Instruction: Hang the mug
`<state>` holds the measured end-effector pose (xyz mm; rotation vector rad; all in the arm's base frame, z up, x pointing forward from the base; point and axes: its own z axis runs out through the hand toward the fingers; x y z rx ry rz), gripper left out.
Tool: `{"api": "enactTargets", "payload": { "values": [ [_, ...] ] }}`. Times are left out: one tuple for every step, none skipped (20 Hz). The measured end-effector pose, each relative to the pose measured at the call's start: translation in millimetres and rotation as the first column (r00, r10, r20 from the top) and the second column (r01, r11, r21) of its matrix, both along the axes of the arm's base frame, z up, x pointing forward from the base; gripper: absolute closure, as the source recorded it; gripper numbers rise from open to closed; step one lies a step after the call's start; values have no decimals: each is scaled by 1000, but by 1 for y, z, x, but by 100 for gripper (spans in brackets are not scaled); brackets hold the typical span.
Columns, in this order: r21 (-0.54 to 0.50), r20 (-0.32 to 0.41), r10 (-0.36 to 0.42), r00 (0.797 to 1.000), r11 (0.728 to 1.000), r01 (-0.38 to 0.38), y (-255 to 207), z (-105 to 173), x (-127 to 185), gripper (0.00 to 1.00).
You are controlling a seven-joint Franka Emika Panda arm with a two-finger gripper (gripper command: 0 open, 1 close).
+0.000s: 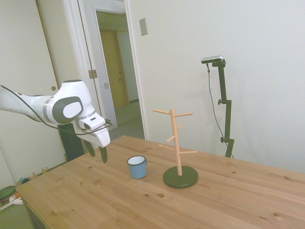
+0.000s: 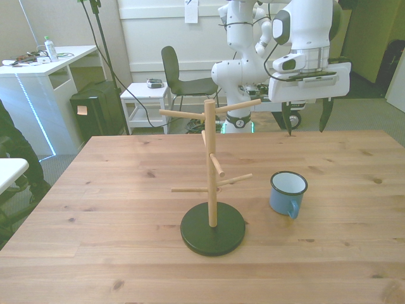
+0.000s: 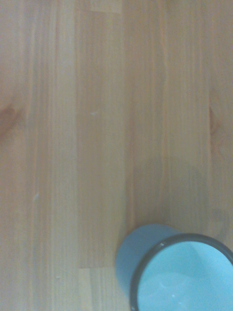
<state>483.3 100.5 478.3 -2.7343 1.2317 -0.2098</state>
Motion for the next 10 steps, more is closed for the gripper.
{"api": "enactTargets", "payload": {
  "values": [
    [1,2,-8,1000,1000,8,-3,1,9,0],
    [1,5,-14,1000,1000,14,-4,2,18,0],
    [-2,9,-22,1000,1000,22,-5,3,29,0],
    [-5,11,-28,1000,1000,28,-5,4,40,0],
    [-4,13,-34,999,999,34,-2,6,52,0],
    [-6,11,-38,999,999,38,1,7,64,0],
    [-9,9,-41,999,999,41,4,7,76,0],
    [-12,4,-43,999,999,43,9,7,87,0],
    [-10,-4,-46,999,999,46,13,5,97,0],
    [-8,-11,-46,999,999,46,17,1,105,0]
  ]
}}
